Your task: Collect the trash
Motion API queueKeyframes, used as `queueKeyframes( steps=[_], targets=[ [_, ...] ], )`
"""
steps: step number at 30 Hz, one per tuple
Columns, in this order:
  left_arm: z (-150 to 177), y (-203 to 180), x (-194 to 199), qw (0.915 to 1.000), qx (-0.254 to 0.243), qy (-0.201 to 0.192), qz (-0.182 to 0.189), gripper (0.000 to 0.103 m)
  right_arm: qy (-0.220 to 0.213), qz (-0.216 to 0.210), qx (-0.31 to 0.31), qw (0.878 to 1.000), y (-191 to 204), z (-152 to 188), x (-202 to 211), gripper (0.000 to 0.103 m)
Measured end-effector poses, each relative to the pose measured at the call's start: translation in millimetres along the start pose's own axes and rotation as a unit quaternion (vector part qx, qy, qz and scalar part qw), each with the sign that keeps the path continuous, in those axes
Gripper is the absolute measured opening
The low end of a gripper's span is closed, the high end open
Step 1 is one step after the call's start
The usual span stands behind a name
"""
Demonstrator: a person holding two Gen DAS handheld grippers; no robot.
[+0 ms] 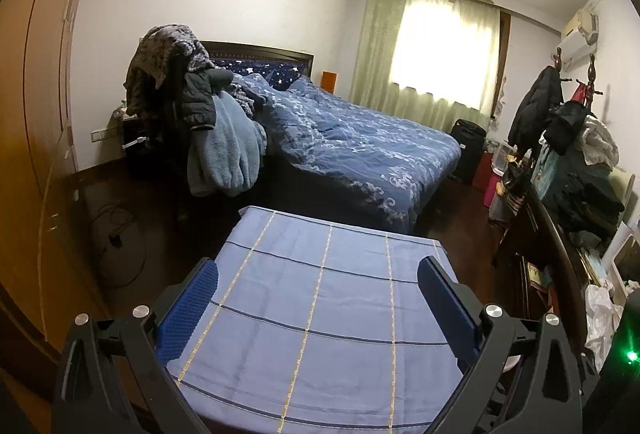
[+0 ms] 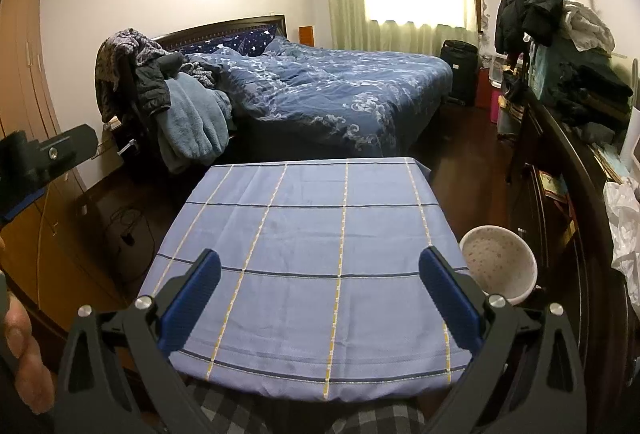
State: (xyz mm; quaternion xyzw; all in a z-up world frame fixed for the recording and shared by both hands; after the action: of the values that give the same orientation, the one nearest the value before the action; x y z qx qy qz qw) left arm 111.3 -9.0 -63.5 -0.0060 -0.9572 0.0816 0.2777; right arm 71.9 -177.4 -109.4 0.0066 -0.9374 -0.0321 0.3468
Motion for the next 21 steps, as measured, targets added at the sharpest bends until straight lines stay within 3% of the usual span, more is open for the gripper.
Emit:
queueKeyframes(
  steps=[21],
  targets=[
    [7, -2, -3, 0.9999, -0.005, 0.009, 0.004, 0.099, 0.015, -0.004, -0.004, 1.0, -1, 6, -11, 0.1]
  ],
)
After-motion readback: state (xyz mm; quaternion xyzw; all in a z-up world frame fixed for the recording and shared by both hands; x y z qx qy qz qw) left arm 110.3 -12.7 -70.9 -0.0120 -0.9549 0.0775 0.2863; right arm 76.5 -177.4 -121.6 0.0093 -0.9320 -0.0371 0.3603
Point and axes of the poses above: each gripper's, at about its wrist camera, not at the fingertips, and x roughly against the way its jaws point, y to its left, z to its underside, the point moved 10 cm from there along -x, roughly the way its jaws point, and after that the axes turned 6 degrees about y, right-handed, at the moved point
